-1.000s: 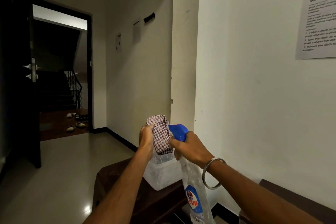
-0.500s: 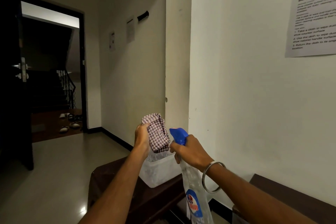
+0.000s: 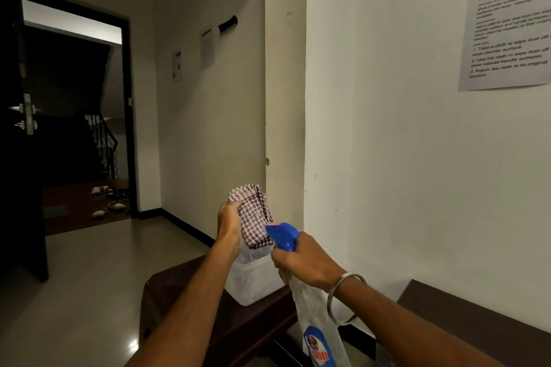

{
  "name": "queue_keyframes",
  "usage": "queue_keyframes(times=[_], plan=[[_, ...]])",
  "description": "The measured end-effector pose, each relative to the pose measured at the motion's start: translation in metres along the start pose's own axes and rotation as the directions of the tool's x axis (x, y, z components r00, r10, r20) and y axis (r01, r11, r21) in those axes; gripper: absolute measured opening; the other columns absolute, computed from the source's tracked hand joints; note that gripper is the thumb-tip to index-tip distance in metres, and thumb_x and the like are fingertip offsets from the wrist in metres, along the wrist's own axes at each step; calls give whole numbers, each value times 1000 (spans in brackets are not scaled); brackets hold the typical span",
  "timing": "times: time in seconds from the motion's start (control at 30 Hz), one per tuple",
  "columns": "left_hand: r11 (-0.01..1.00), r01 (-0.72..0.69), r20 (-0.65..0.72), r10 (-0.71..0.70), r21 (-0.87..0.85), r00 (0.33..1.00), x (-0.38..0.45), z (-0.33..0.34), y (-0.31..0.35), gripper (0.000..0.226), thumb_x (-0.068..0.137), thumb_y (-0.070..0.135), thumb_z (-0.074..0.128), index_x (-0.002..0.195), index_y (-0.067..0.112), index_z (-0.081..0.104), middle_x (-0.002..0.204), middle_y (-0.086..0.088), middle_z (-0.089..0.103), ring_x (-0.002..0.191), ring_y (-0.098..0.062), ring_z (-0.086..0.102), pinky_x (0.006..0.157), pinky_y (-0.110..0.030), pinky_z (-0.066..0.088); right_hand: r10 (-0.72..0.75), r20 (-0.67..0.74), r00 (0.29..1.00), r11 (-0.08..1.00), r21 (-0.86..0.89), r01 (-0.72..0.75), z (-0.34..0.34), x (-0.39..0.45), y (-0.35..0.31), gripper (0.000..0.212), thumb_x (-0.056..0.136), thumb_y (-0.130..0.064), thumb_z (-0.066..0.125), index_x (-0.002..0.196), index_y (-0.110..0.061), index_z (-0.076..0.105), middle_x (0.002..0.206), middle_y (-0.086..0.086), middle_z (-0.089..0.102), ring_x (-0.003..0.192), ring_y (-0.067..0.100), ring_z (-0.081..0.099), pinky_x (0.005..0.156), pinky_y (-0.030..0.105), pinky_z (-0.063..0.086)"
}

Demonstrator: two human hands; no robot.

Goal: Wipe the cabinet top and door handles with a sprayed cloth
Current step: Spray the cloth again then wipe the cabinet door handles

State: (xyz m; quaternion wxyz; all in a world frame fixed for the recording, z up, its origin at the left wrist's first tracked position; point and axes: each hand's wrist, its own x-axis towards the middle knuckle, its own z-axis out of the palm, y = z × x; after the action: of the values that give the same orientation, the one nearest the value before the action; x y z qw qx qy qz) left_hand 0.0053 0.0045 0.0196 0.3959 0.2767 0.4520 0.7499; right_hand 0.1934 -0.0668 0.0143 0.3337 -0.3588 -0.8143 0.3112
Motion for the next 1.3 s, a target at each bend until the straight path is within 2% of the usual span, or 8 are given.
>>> queue_keyframes(times=[0.1,0.2,0.37,0.53,0.77,0.87,1.1,1.3], plan=[[1000,7,-3,-7,0,1000,-1,-1,0,34,92,26,46,116,6,60,106,-18,68,92,-35,68,76,-44,58,-14,-36,999,998,-61,12,-1,-1,0,12,92,-25,55,87,-13,54,62,-3,56,54,8,53,62,14,46],[1000,-4,-2,4,3,1000,-2,-1,-2,33,94,25,45,118,7,59,107,-17,68,93,-34,67,73,-41,57,-29,-78,997,998,-52,25,-5,3,0,16,91,-26,55,86,-10,58,61,1,59,55,9,54,68,20,50],[999,-2,-5,2,44,1000,-9,0,-6,34,92,25,45,118,7,60,103,-16,69,88,-31,68,61,-33,54,-55,-100,993,998,-27,52,-8,8,-15,12,89,-23,56,84,-12,56,59,1,55,54,10,51,60,18,45],[999,-13,5,12,50,1000,-10,-1,-5,36,91,24,46,120,7,59,104,-16,70,89,-32,69,62,-34,55,-39,-102,994,999,-23,37,-8,11,-20,18,88,-21,55,72,-18,50,60,1,51,53,8,46,56,15,40],[999,-23,-4,23,22,1000,-5,-7,-1,35,90,24,47,120,10,58,105,-15,69,93,-33,68,79,-47,58,-45,-155,987,999,-32,41,-23,24,-16,22,89,-22,58,96,-1,62,68,13,62,61,17,57,68,26,51],[1000,-18,-14,19,18,1000,1,-11,-4,36,88,24,47,119,9,57,106,-16,69,94,-34,68,82,-50,57,-85,-164,983,996,-35,80,-36,38,-24,23,88,-21,58,97,-1,63,83,21,70,62,20,61,73,35,56],[998,-40,-29,42,49,999,9,-16,-12,15,92,20,45,99,19,58,101,-13,67,94,-32,65,87,-49,55,-195,-207,959,980,-2,199,-75,89,-66,23,90,-19,57,102,0,62,84,9,71,58,16,65,67,30,56],[989,-55,-63,64,134,996,24,-16,-14,16,93,18,43,104,15,54,98,-14,66,88,-31,66,76,-42,57,-225,-240,944,968,54,245,-91,140,-88,27,89,-18,58,108,2,59,81,7,68,60,17,65,70,33,57]])
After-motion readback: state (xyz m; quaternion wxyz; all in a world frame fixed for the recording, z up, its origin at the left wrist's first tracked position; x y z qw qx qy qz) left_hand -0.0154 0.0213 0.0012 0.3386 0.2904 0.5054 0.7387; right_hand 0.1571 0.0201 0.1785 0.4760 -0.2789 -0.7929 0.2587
